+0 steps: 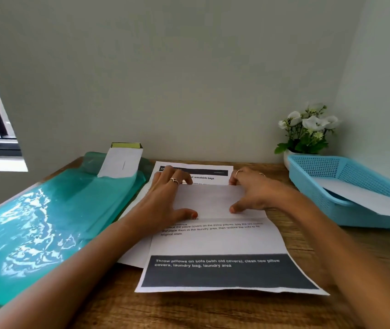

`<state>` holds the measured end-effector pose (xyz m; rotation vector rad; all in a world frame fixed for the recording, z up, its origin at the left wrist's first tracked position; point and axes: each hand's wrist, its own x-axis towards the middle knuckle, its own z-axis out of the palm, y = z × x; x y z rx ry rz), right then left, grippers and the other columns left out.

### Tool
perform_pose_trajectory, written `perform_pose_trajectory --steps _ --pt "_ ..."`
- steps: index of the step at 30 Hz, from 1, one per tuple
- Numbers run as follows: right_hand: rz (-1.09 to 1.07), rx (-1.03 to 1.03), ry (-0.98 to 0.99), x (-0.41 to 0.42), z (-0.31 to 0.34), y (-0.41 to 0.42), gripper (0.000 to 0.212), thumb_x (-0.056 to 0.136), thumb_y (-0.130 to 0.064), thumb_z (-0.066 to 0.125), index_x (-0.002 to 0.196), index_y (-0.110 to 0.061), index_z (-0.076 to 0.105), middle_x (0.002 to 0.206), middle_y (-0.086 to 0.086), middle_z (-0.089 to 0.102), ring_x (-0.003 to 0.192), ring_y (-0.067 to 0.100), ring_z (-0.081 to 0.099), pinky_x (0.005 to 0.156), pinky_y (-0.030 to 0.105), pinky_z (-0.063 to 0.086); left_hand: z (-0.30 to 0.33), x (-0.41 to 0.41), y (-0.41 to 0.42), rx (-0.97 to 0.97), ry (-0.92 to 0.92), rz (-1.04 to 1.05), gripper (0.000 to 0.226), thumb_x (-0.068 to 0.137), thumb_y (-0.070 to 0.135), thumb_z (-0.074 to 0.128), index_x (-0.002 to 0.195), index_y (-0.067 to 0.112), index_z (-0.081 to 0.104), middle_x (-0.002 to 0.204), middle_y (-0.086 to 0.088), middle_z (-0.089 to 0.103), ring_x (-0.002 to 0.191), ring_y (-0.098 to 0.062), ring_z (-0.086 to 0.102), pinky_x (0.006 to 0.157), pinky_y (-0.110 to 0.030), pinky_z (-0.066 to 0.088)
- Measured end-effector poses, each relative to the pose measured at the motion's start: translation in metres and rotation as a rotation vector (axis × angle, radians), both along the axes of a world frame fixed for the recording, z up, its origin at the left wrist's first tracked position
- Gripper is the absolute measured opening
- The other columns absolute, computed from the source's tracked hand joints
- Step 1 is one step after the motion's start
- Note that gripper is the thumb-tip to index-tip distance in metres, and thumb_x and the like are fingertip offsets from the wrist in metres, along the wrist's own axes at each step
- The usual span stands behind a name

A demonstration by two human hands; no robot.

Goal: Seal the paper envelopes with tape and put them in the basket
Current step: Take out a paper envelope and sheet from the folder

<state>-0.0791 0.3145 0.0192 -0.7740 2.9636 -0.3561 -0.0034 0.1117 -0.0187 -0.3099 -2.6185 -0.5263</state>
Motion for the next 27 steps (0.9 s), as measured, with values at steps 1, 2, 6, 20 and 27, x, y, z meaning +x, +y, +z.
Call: perform_pose_trajectory --steps 1,2,6,20,27 --pt "0.005 -0.04 0.033 0.0 0.001 0.001 0.047 0.074 -0.028 0.078 0.114 -0.021 0.054 0.127 0.001 0.049 0.111 0.018 0.048 0.088 0.028 0.044 -0.001 -0.001 -0.001 -0.012 0.06 0.001 0.057 0.073 0.039 0.075 0.118 0.023 0.044 0.124 0.006 0.036 0.107 -0.006 0.028 0.096 -0.019 0.029" --pt "0.015 -0.098 0.05 0.001 0.001 0.003 0.035 0.075 -0.025 0.077 0.102 -0.022 0.056 0.118 0.002 0.054 0.103 0.016 0.051 0.078 0.026 0.043 -0.001 0.0 -0.002 -0.005 0.12 0.01 0.053 0.073 0.036 0.076 0.115 0.022 0.046 0.119 0.006 0.039 0.103 -0.006 0.031 0.093 -0.019 0.032" --pt "0.059 -0.282 0.082 0.006 0.003 0.014 0.024 0.078 -0.022 0.074 0.077 -0.029 0.051 0.095 -0.002 0.06 0.087 0.013 0.056 0.066 0.023 0.038 0.002 0.003 -0.01 0.342 0.189 0.118 0.049 0.071 0.027 0.08 0.109 0.019 0.05 0.1 0.007 0.051 0.086 -0.009 0.052 0.075 -0.018 0.044" --pt "0.125 -0.188 0.206 0.034 -0.028 0.023 0.021 0.081 -0.011 0.058 0.082 -0.031 0.053 0.091 -0.007 0.059 0.085 0.015 0.055 0.069 0.029 0.045 0.007 0.024 -0.017 1.263 -0.451 0.053 0.015 0.094 0.011 0.048 0.093 0.012 0.063 0.098 -0.014 0.071 0.083 -0.028 0.069 0.069 -0.036 0.059" --pt "0.099 0.014 -0.088 0.051 -0.016 0.019 0.056 0.073 -0.076 0.048 0.105 -0.03 0.054 0.126 -0.004 0.053 0.108 0.015 0.049 0.087 0.035 0.045 0.006 0.021 -0.016 1.244 -0.48 0.103 0.022 0.09 0.026 0.06 0.094 0.006 0.067 0.091 -0.014 0.071 0.074 -0.024 0.069 0.062 -0.032 0.057"
